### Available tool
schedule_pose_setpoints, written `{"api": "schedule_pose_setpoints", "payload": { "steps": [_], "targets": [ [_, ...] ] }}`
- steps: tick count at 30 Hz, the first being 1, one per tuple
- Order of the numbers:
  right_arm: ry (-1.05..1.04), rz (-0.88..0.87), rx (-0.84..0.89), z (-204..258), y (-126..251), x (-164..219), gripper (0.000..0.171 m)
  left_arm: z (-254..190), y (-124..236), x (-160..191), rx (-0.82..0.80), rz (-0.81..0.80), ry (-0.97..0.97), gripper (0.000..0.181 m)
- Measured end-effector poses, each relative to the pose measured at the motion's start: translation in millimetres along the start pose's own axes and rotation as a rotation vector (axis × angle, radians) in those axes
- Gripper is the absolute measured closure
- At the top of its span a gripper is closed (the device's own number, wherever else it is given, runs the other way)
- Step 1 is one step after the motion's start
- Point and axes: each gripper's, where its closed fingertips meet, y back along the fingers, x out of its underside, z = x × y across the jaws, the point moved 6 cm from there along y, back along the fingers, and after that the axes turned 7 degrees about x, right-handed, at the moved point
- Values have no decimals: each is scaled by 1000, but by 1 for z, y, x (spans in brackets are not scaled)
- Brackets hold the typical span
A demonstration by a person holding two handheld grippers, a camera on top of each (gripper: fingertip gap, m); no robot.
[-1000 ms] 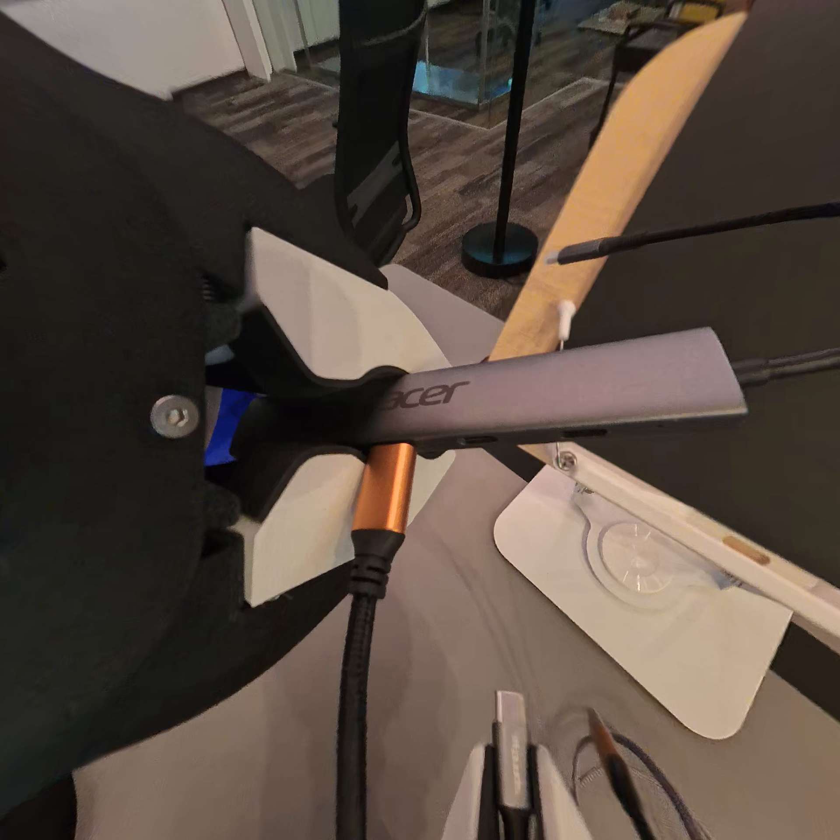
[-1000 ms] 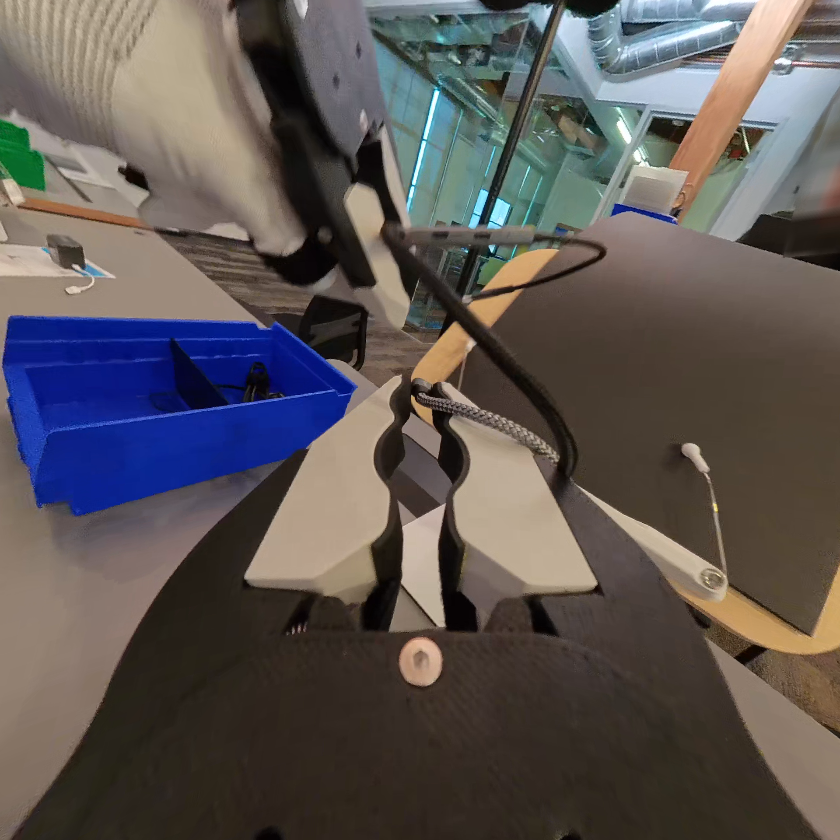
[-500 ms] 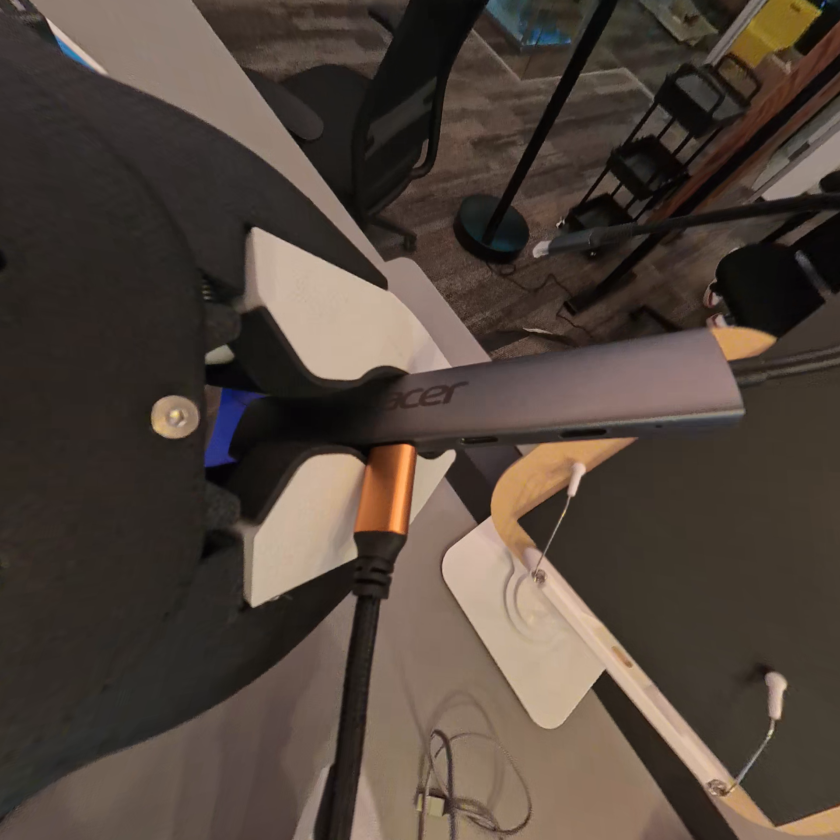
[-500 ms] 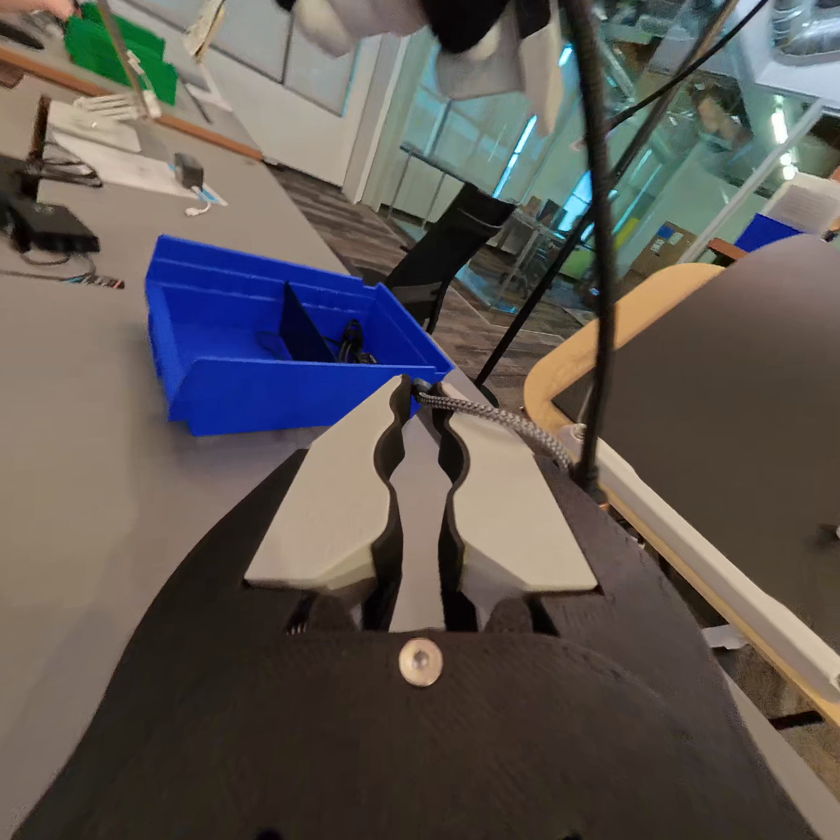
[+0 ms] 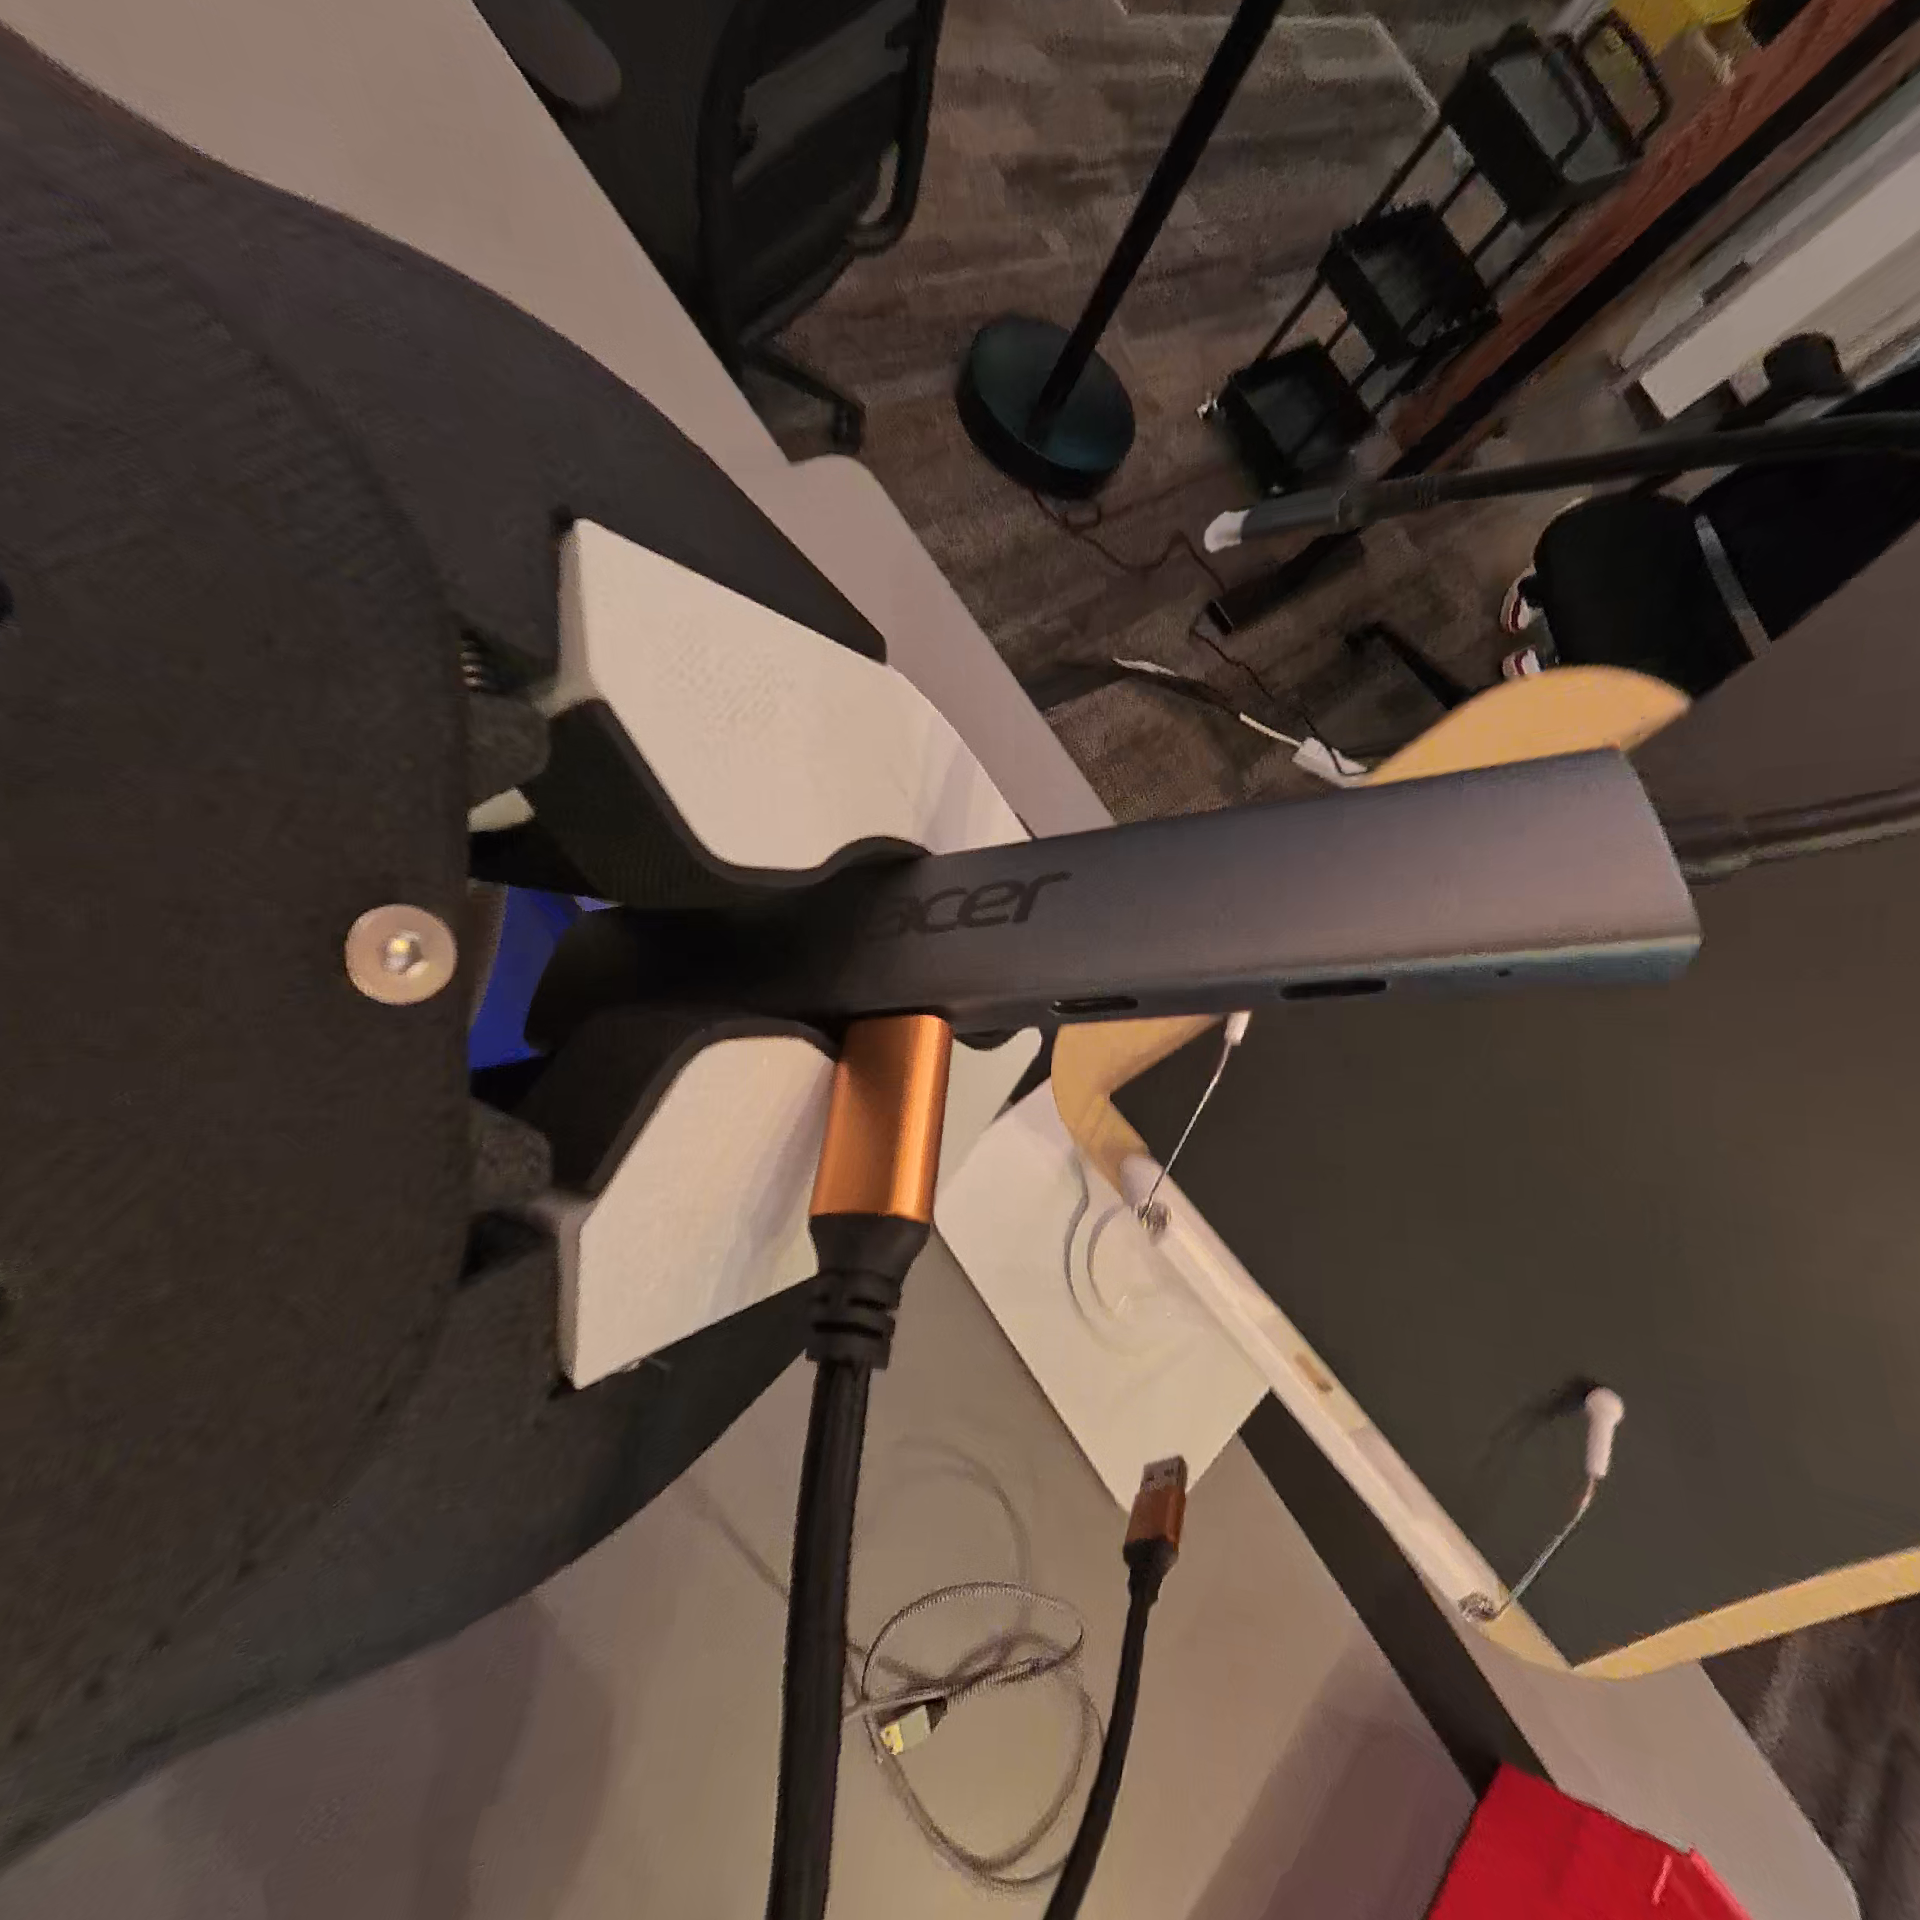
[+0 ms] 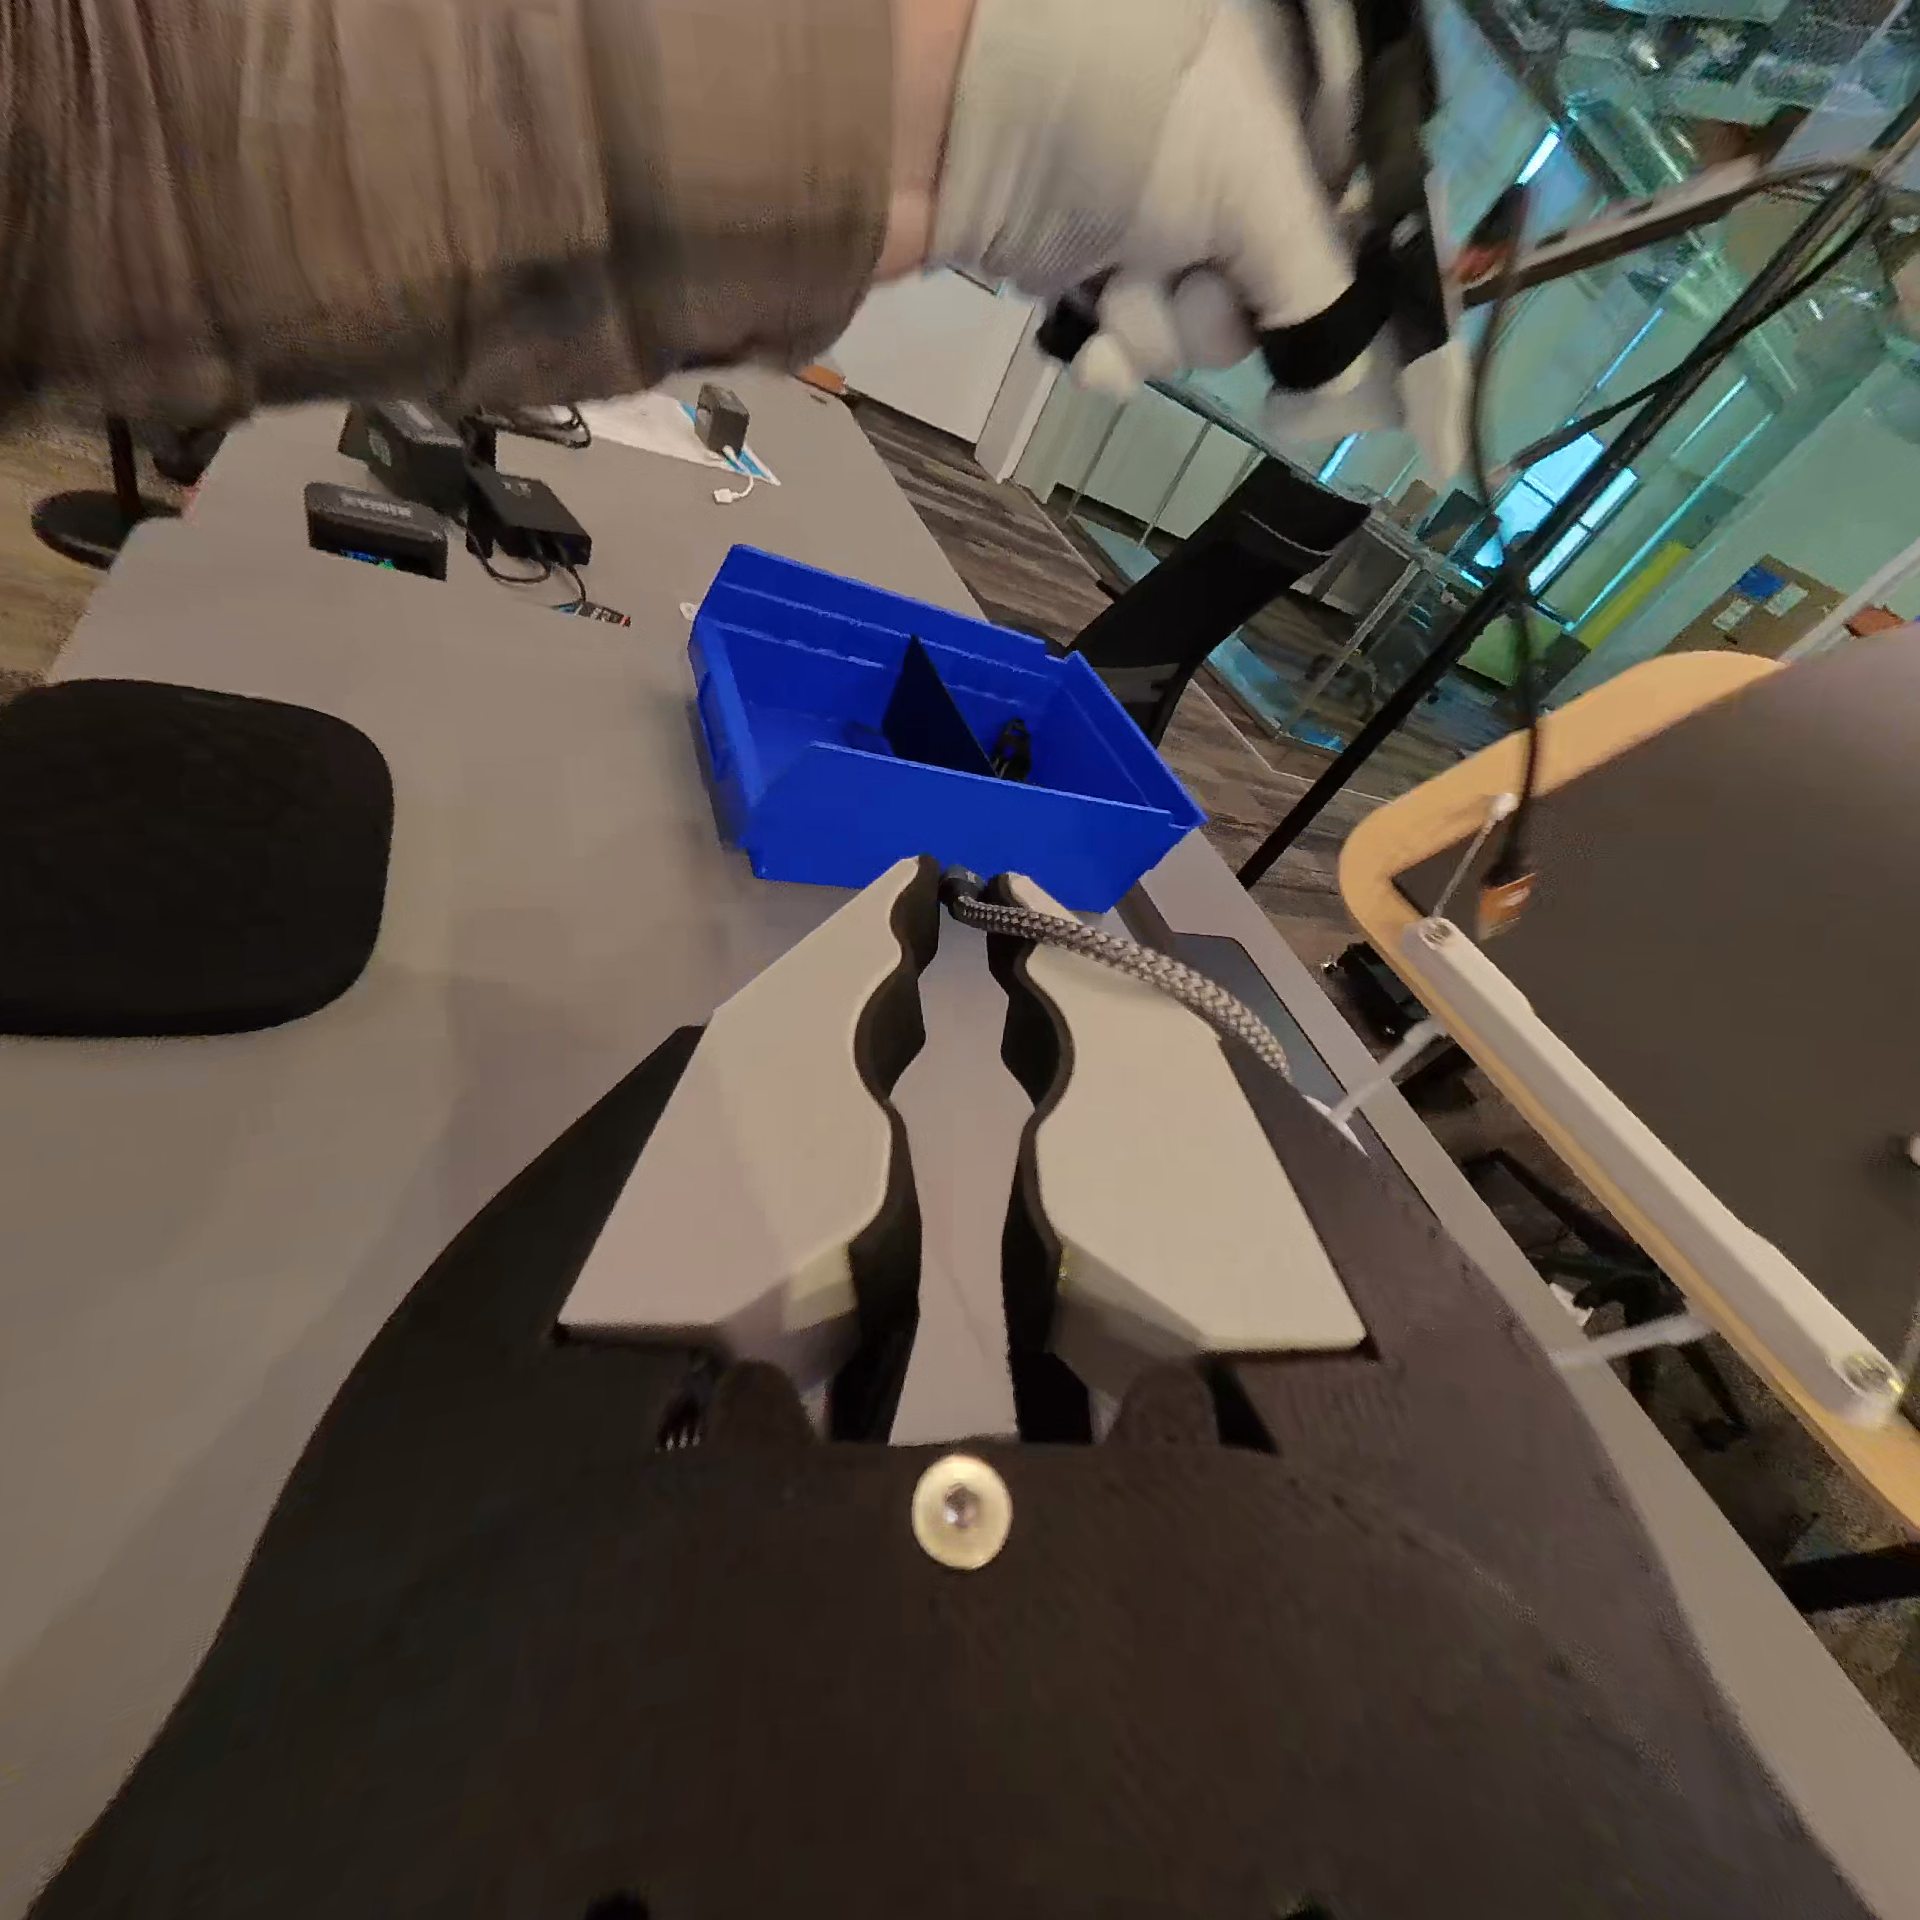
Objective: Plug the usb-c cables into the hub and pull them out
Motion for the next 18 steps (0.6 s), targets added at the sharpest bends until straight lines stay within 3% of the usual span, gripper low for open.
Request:
{"api": "schedule_pose_setpoints", "payload": {
  "steps": [9,18],
  "targets": [
    [-74,85,119,-54,83,14,164,-75,-60,36,145,-33,-8,161],
    [-400,331,47,-65,109,125,164,-106,-100,63,197,0,-24,162]
  ]
}}
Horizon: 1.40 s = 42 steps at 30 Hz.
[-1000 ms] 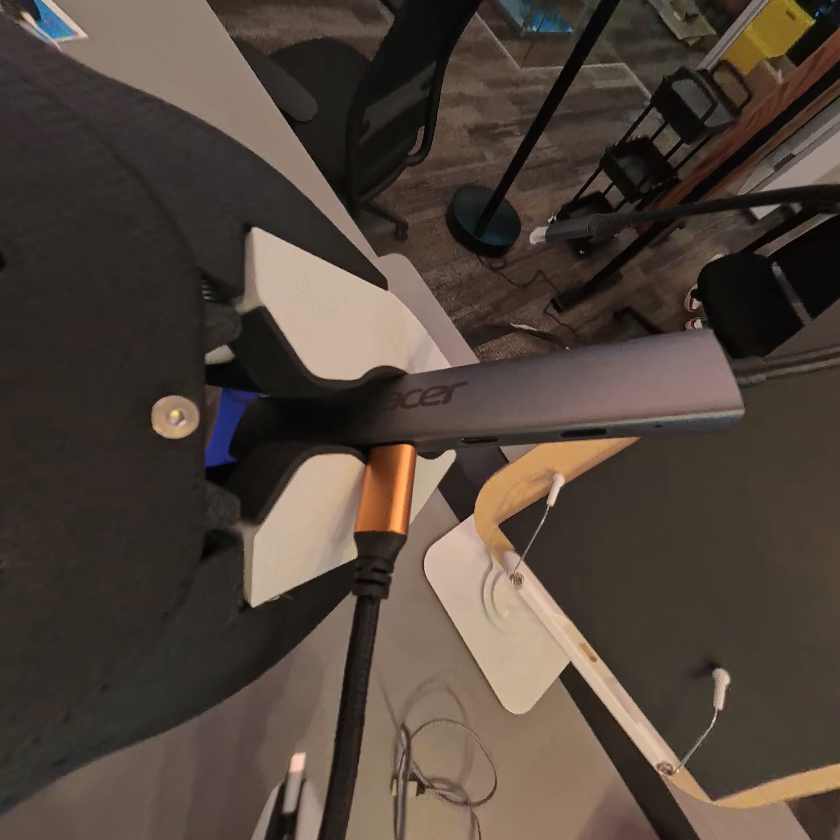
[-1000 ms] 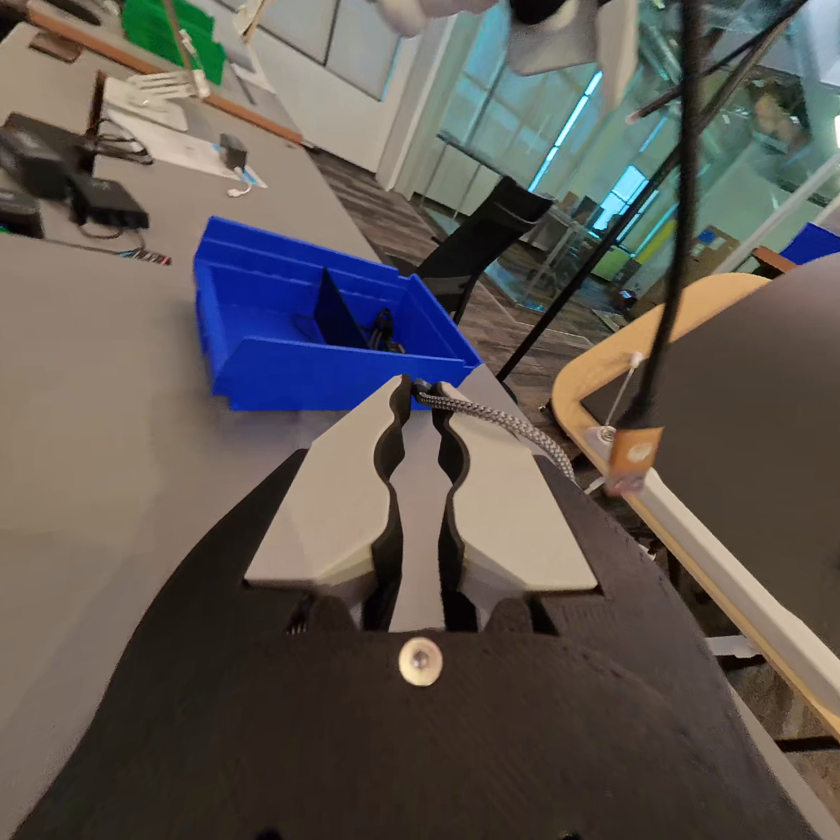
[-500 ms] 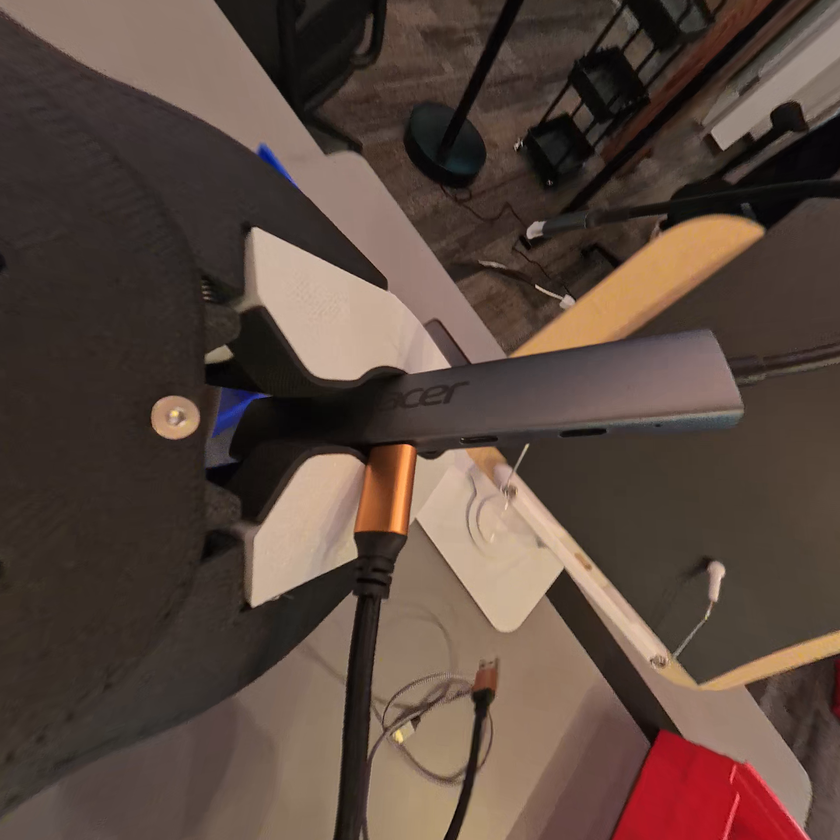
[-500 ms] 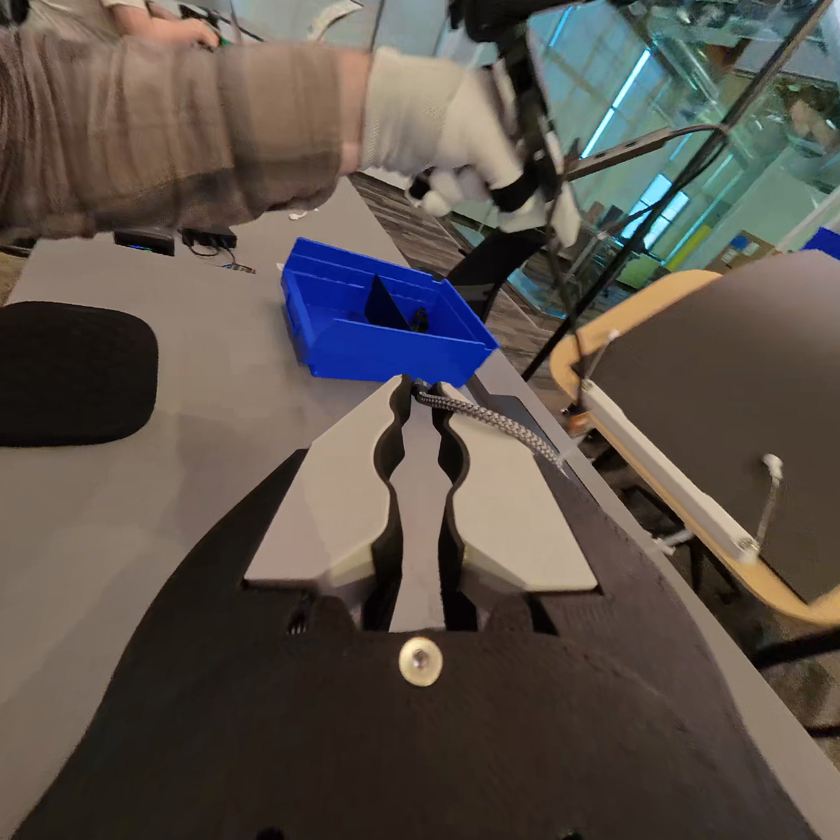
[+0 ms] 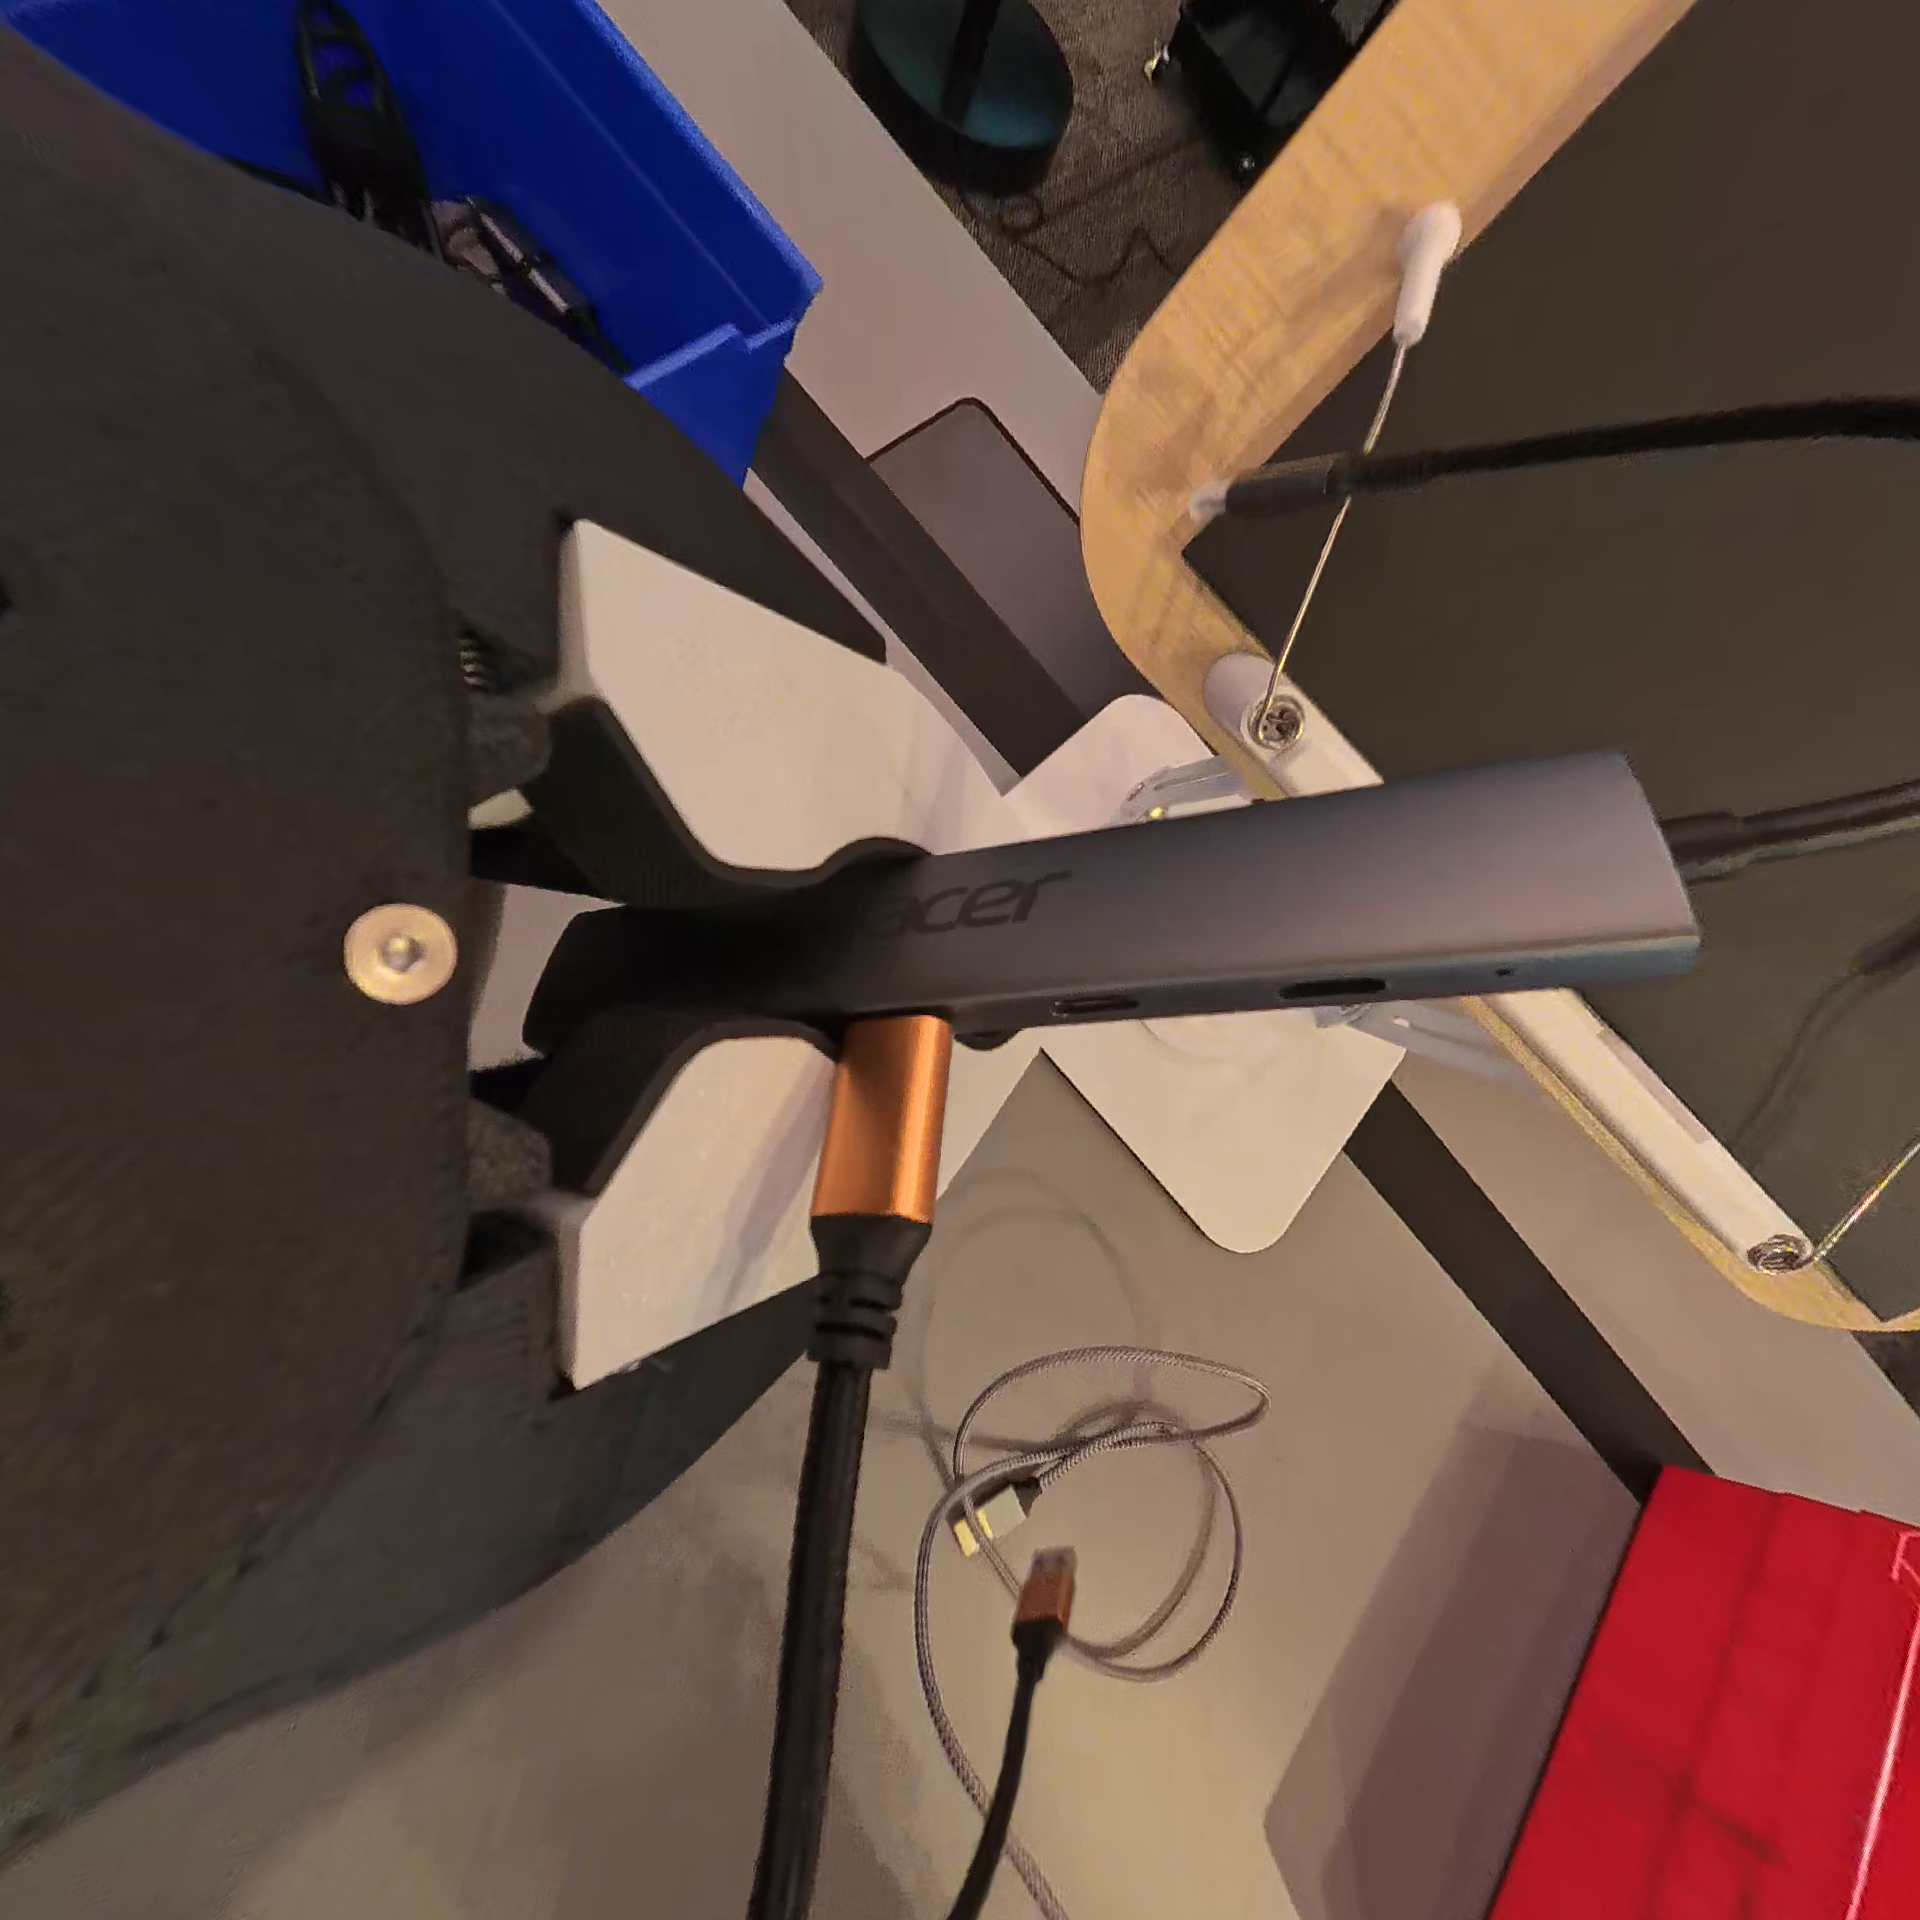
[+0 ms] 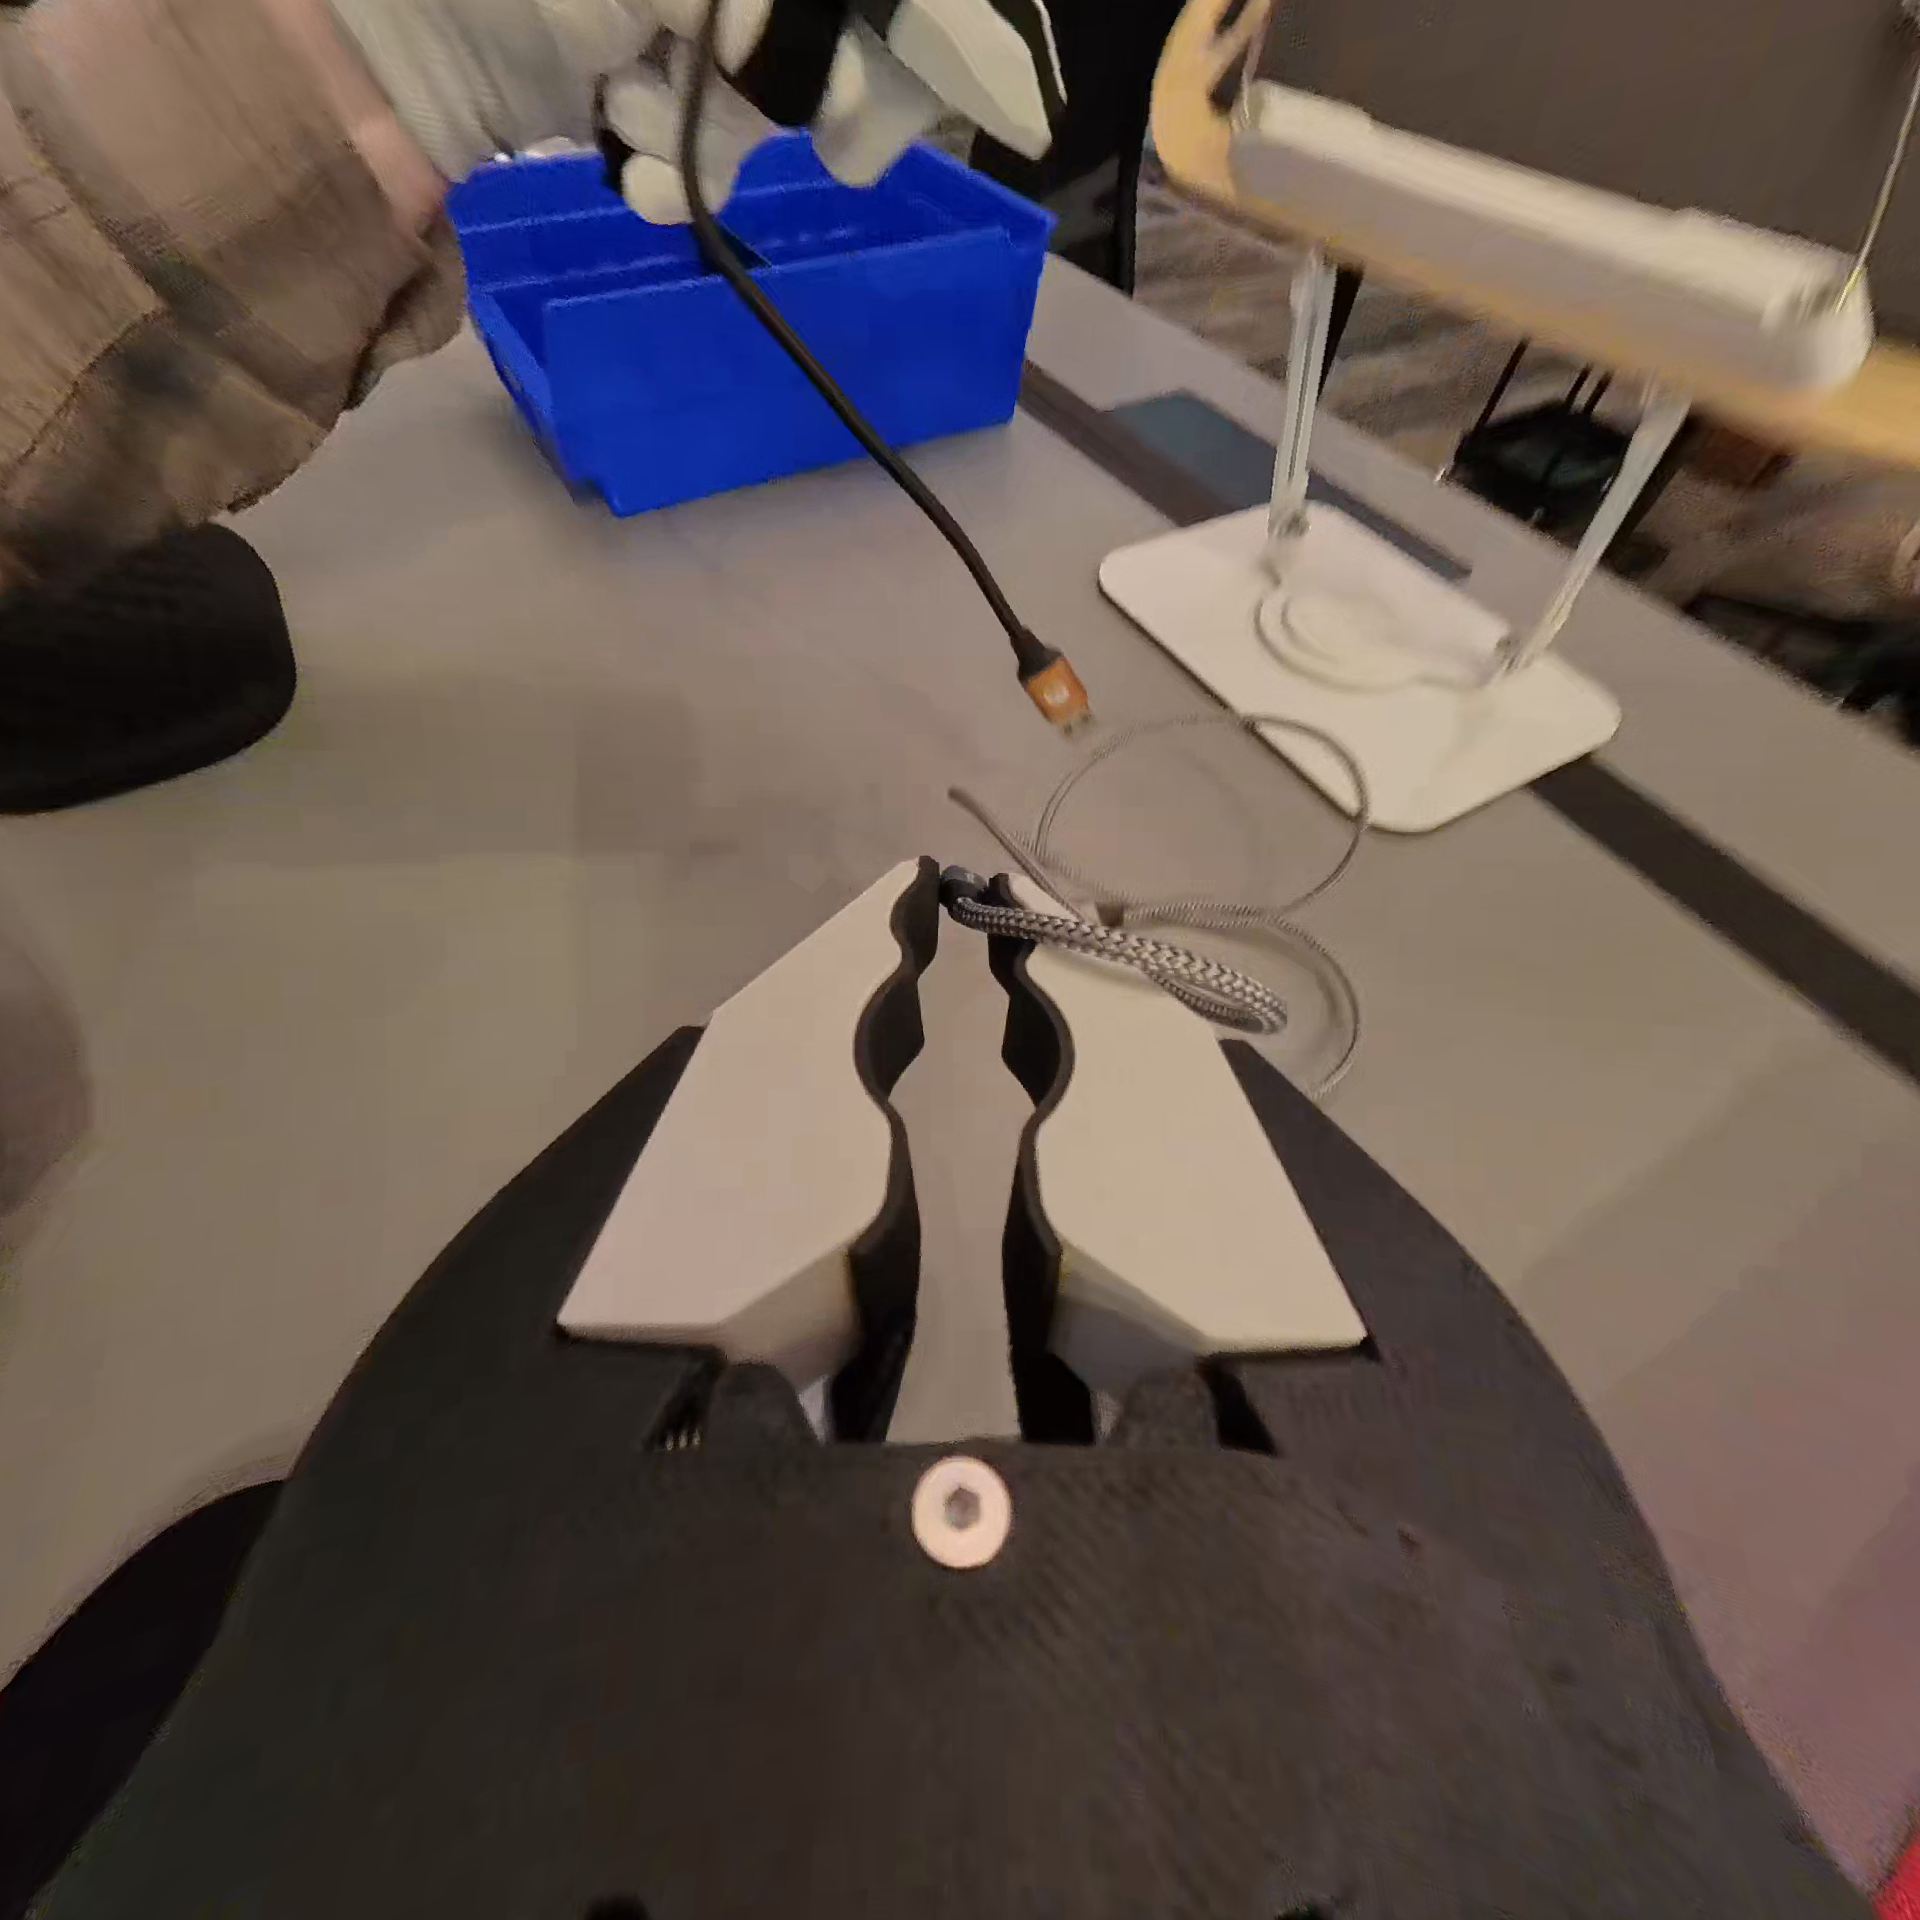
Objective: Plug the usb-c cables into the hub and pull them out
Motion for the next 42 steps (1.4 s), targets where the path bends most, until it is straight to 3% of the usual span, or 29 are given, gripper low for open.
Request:
{"api": "schedule_pose_setpoints", "payload": {
  "steps": [5,14,22,26,42],
  "targets": [
    [-195,73,-22,-36,-26,29,164,3,-5,1,10,-28,21,162],
    [19,353,93,-57,-69,69,164,2,-9,8,30,-61,20,162],
    [157,443,87,-43,-74,79,163,14,2,15,66,-102,79,162],
    [157,528,32,-36,-71,84,126,11,-1,17,73,-76,66,162],
    [65,524,-27,-28,-3,71,83,-1,-2,14,107,10,-44,162]
  ]
}}
